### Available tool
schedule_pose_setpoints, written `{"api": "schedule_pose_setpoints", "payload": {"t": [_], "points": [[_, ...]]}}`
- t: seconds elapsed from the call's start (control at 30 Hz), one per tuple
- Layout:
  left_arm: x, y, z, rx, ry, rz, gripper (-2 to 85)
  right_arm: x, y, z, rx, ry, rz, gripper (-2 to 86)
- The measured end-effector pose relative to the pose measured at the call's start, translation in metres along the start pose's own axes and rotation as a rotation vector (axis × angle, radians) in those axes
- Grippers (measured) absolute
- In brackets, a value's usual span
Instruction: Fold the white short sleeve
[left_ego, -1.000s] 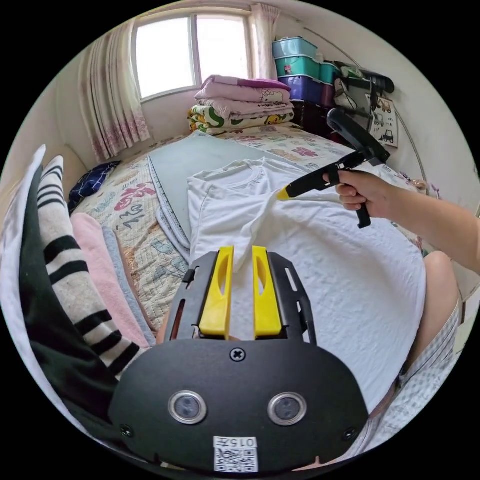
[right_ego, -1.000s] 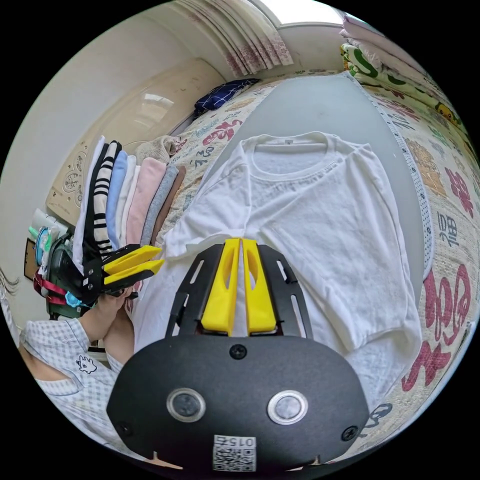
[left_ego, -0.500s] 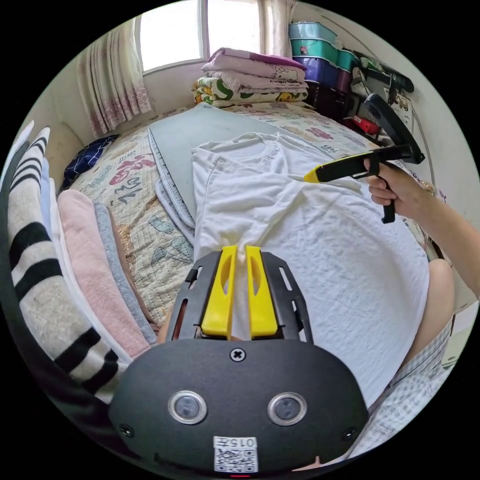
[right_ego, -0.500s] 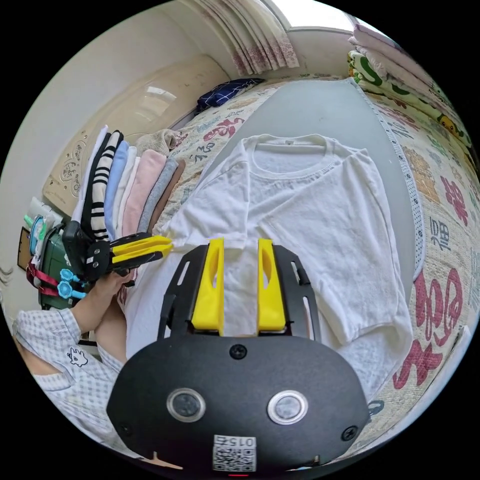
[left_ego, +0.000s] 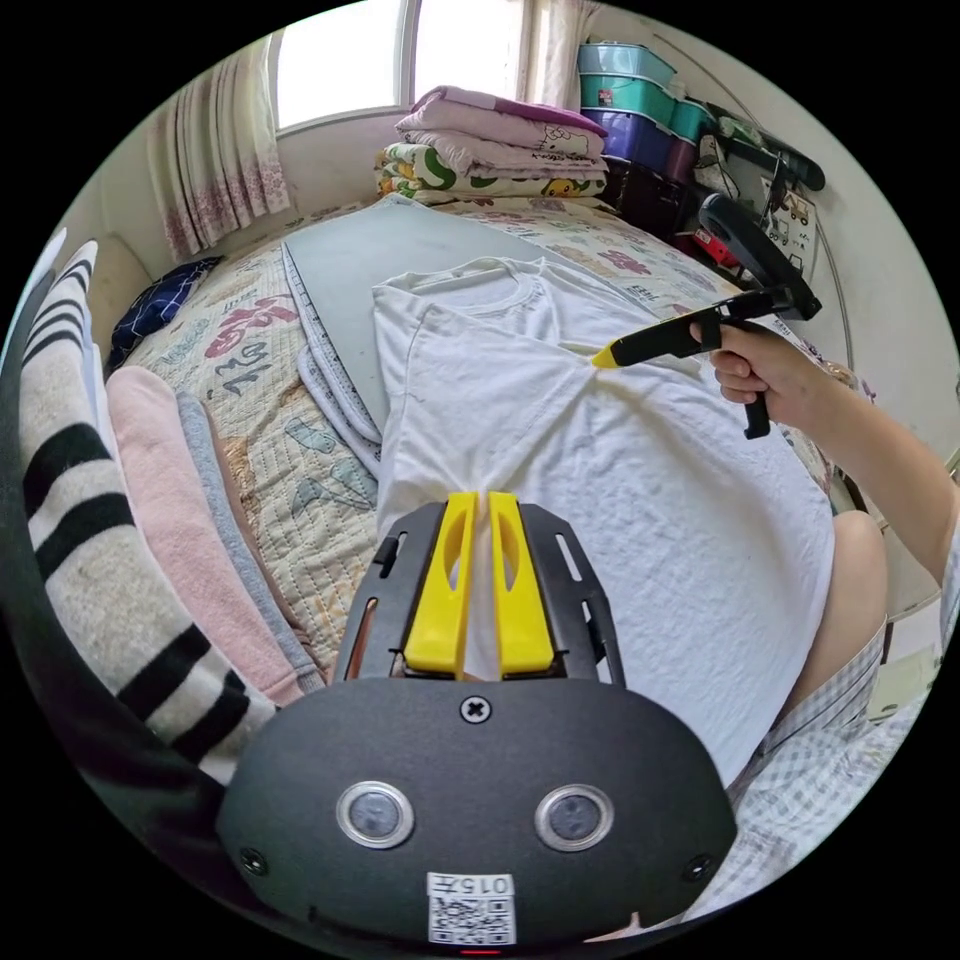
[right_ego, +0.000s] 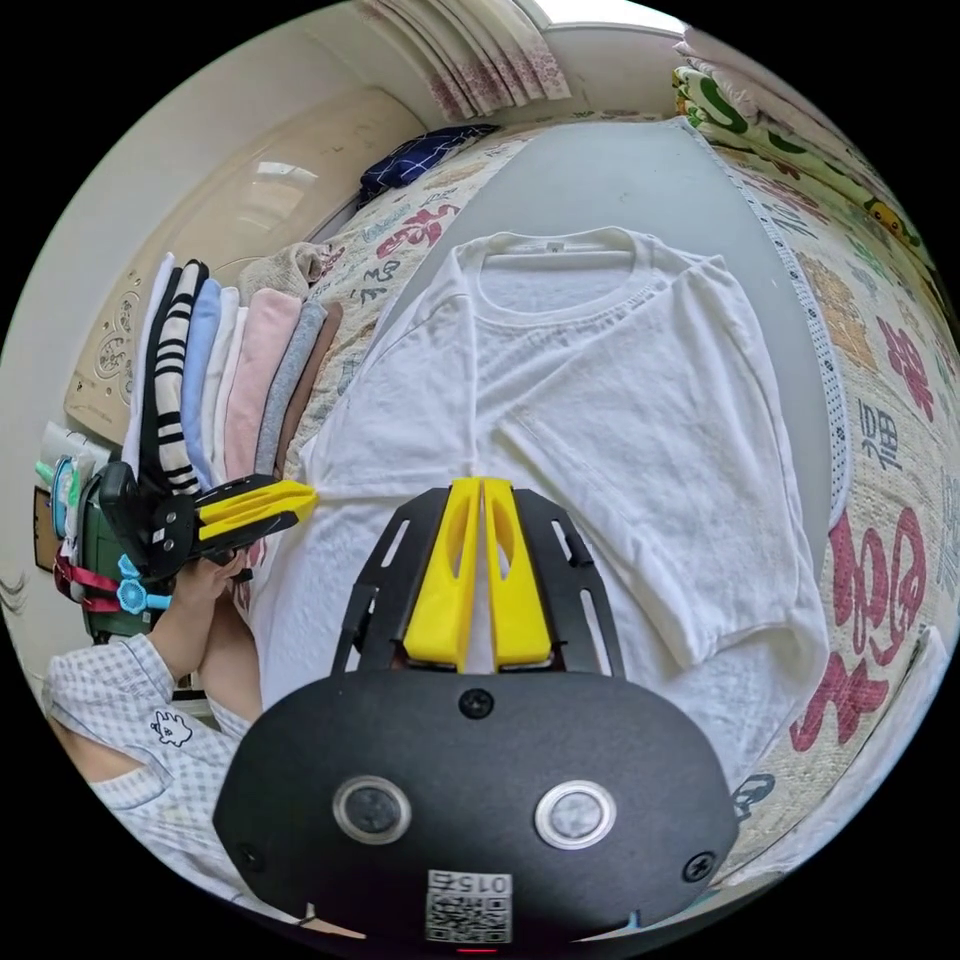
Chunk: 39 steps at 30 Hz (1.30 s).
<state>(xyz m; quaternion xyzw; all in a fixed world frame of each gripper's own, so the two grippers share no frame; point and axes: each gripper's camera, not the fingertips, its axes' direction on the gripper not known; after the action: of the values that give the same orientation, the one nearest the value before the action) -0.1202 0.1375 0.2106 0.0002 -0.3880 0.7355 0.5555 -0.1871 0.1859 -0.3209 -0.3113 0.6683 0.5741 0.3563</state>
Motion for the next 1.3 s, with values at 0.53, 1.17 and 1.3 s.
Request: {"api": "schedule_pose_setpoints", "payload": {"t": [0.53, 1.17, 1.3], "points": [[-0.19, -0.188, 0.097, 0.167, 0.083, -0.396, 7.7, 0.053, -0.087, -0.116, 0.26, 0.112, 0.168, 12.6], [-0.293, -0.274, 0.159, 0.113, 0.104, -0.382, 0.0, 0.012, -0.1, -0.135, 0.163, 0.248, 0.16, 1.6], [-0.281, -0.302, 0.134, 0.144, 0.084, -0.35, -0.3, -0.002, -0.084, -0.171, 0.219, 0.255, 0.185, 0.9]]}}
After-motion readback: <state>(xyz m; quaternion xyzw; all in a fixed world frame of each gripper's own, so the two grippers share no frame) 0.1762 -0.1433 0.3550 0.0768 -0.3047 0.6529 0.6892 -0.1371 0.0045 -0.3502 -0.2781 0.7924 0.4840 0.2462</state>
